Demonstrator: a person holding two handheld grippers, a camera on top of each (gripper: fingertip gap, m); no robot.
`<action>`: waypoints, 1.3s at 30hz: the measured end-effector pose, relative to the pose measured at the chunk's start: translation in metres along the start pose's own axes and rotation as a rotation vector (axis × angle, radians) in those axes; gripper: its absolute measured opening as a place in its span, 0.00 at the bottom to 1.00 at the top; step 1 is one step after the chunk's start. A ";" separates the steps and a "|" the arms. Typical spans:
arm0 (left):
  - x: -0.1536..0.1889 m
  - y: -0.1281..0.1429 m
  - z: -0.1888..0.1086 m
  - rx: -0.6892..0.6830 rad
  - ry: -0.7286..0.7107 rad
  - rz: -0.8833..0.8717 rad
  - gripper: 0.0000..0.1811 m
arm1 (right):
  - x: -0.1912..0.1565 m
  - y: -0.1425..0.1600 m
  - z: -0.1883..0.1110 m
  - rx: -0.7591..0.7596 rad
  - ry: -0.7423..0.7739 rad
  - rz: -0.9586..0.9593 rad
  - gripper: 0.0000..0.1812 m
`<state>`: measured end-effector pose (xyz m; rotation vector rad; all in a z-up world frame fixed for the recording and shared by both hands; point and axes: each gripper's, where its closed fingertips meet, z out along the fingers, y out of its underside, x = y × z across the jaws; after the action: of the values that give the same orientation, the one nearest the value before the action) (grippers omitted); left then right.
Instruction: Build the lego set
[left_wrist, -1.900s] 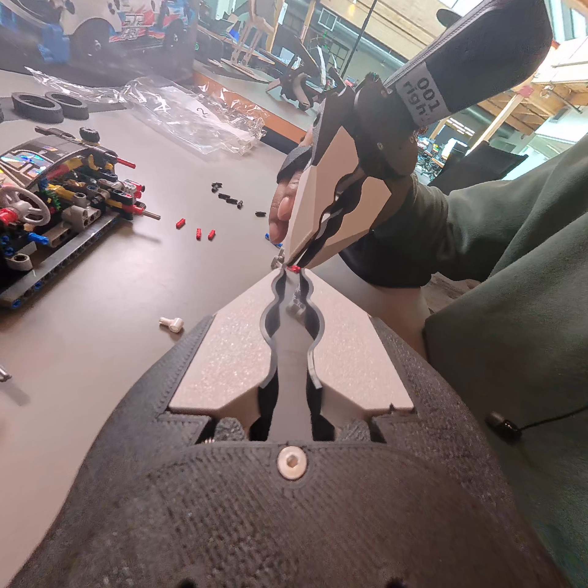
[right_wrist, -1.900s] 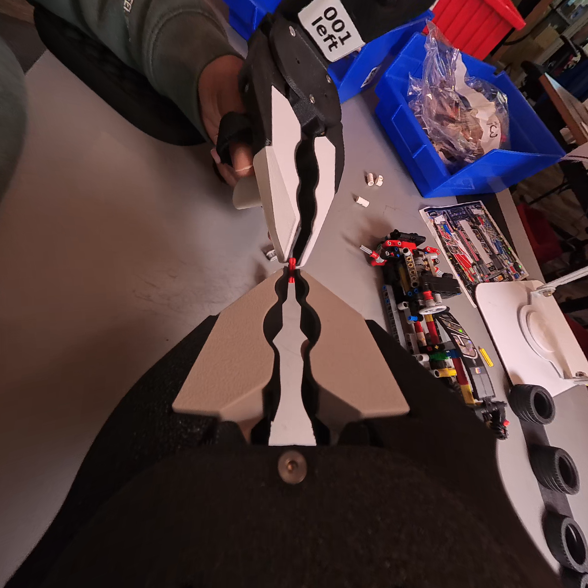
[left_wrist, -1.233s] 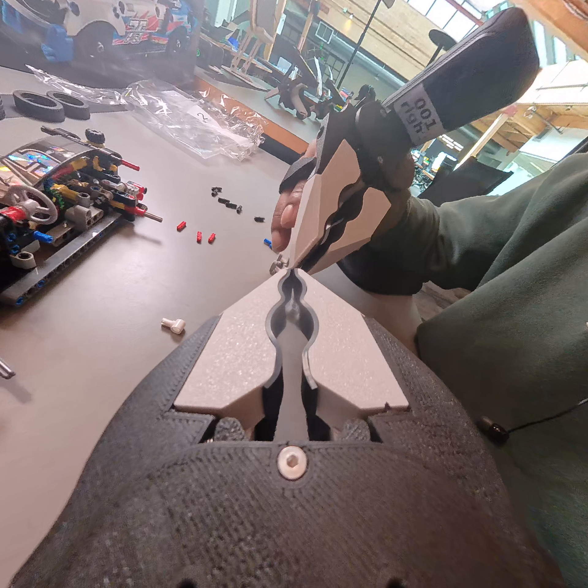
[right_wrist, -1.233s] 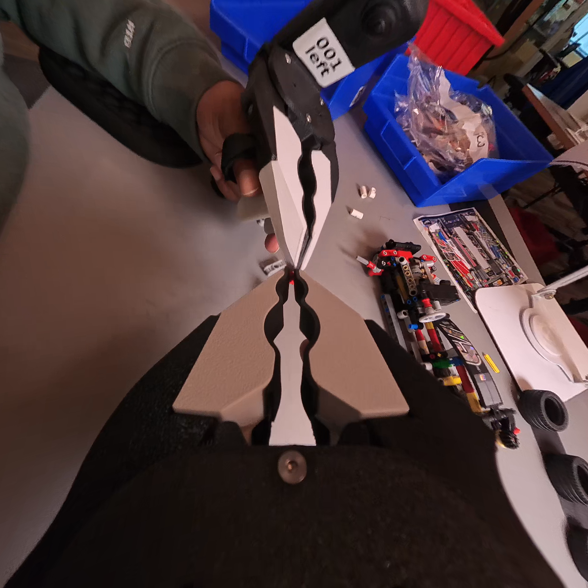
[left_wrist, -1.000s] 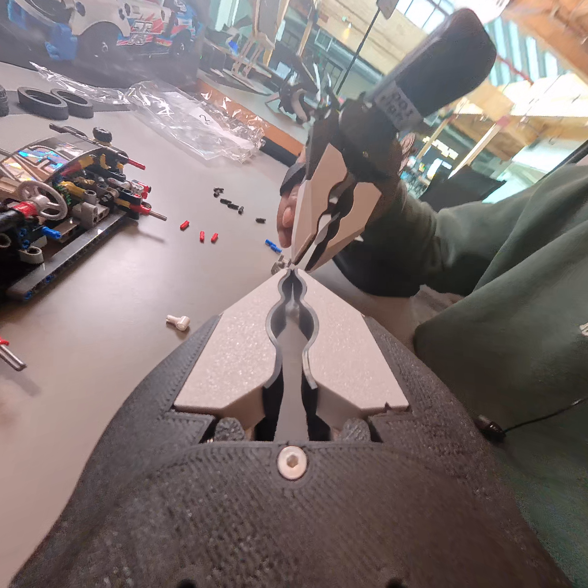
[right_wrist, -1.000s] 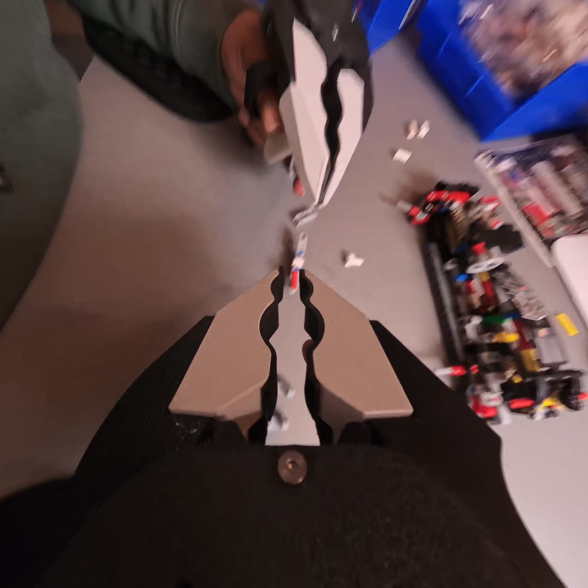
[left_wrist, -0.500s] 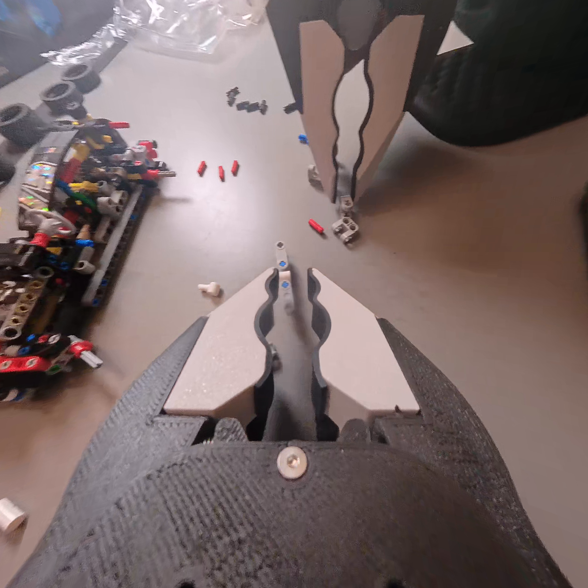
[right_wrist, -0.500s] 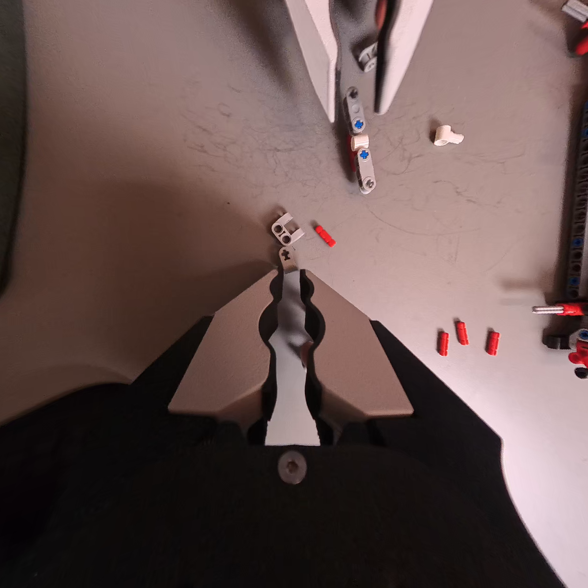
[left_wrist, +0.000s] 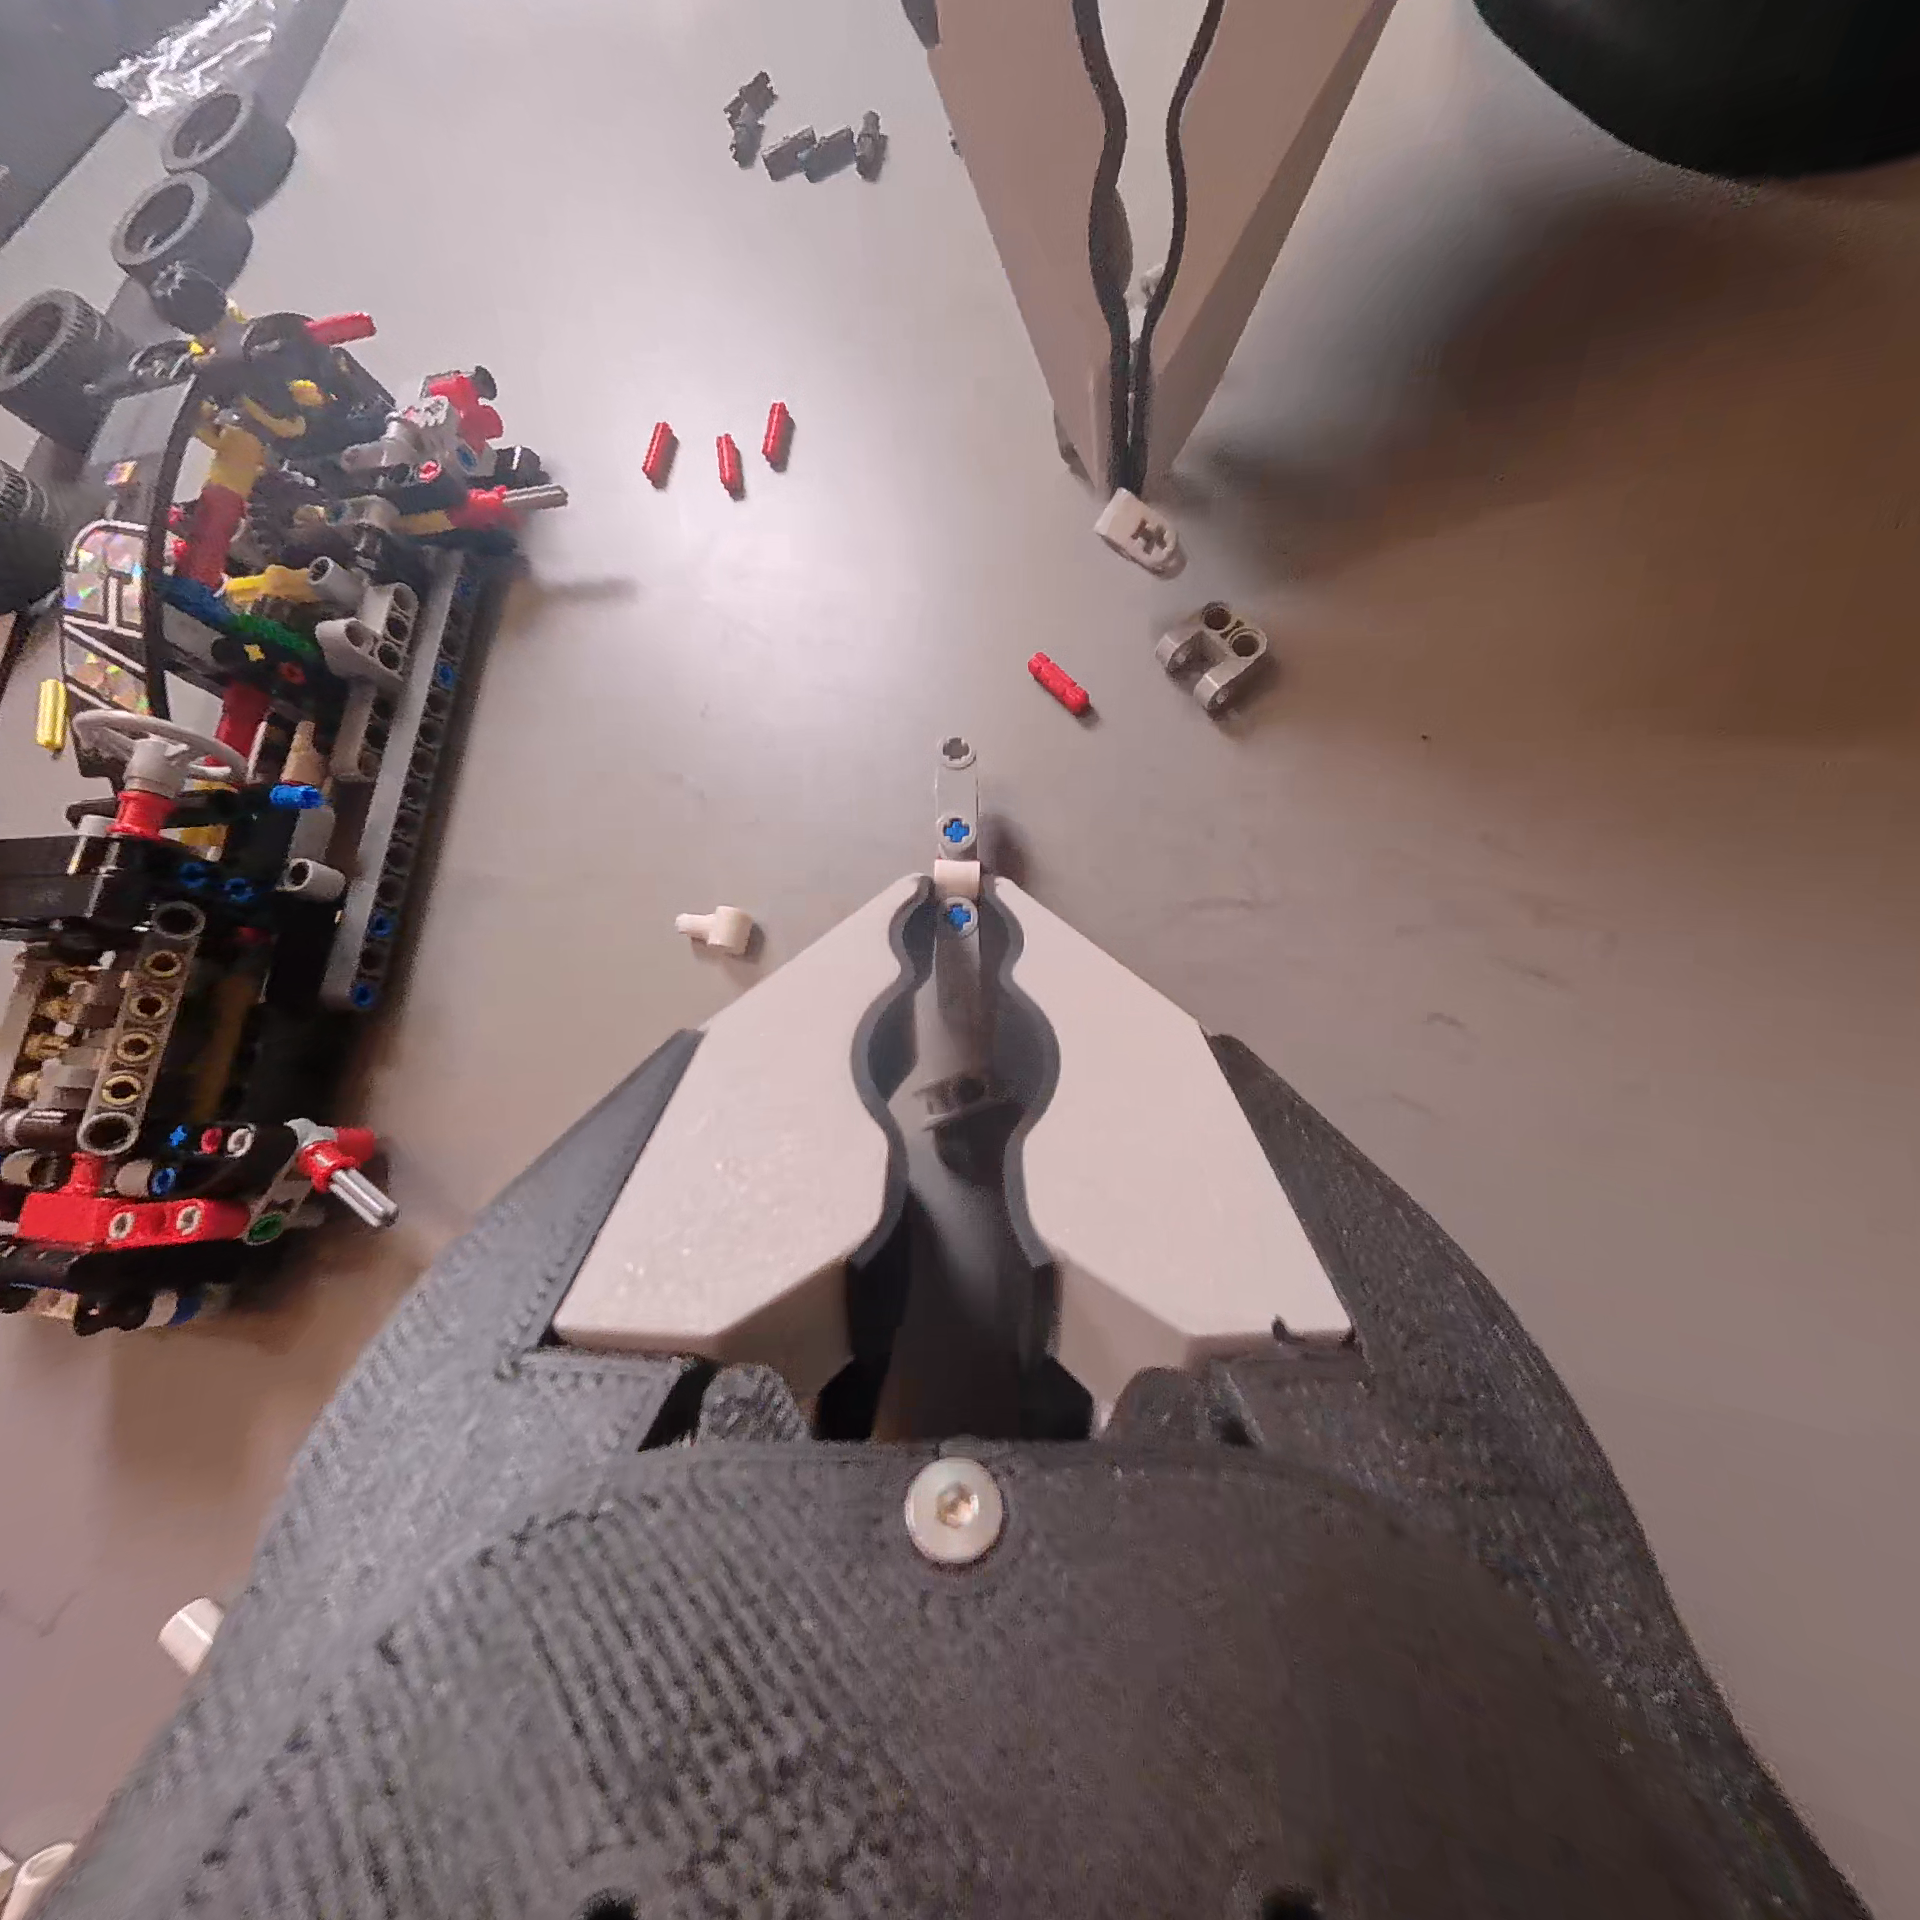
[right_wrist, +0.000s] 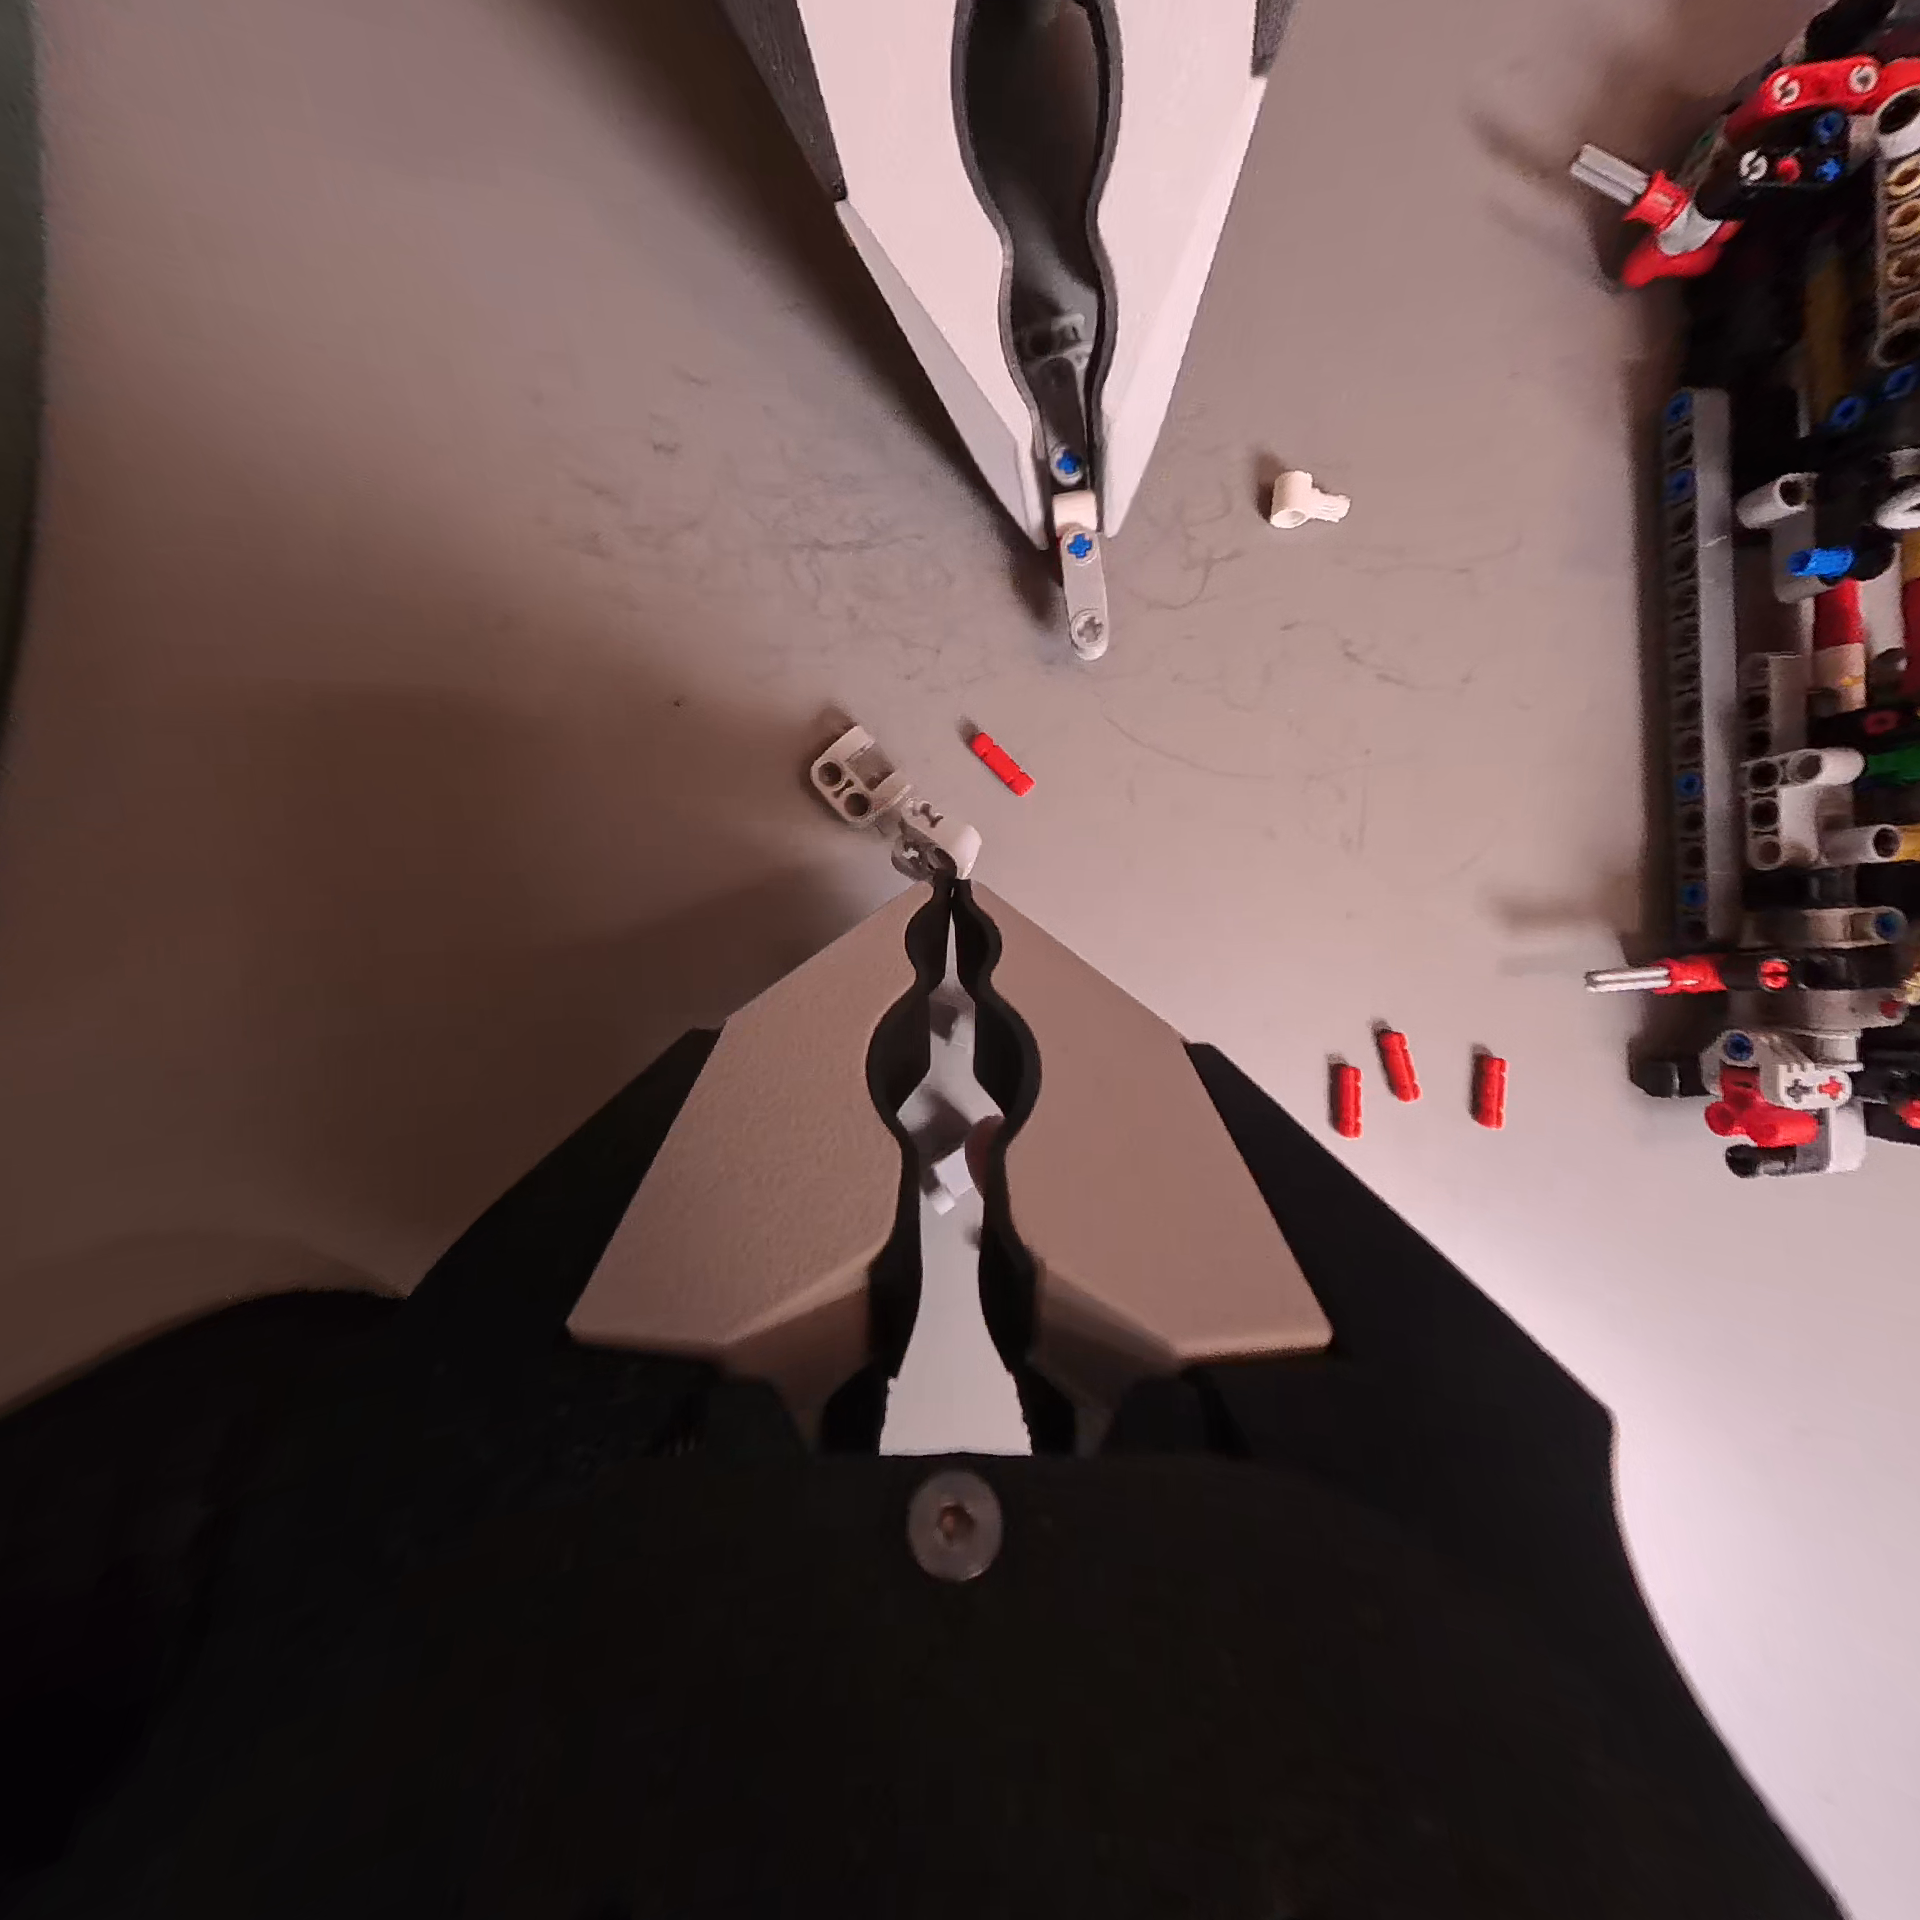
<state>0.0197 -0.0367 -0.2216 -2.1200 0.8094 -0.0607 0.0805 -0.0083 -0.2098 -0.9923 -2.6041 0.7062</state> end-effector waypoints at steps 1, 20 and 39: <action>-0.001 0.000 -0.001 0.000 -0.002 0.004 0.03 | 0.002 0.000 0.001 -0.001 0.007 0.005 0.00; 0.004 0.000 -0.011 0.052 0.074 -0.069 0.14 | 0.021 0.011 0.005 -0.039 0.097 0.026 0.00; -0.009 -0.059 -0.034 0.396 0.047 -0.258 0.10 | 0.040 -0.068 -0.019 0.406 0.178 0.133 0.00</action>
<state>0.0326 -0.0298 -0.1543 -1.8359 0.4965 -0.3769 0.0215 -0.0184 -0.1547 -1.0471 -2.1398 1.0722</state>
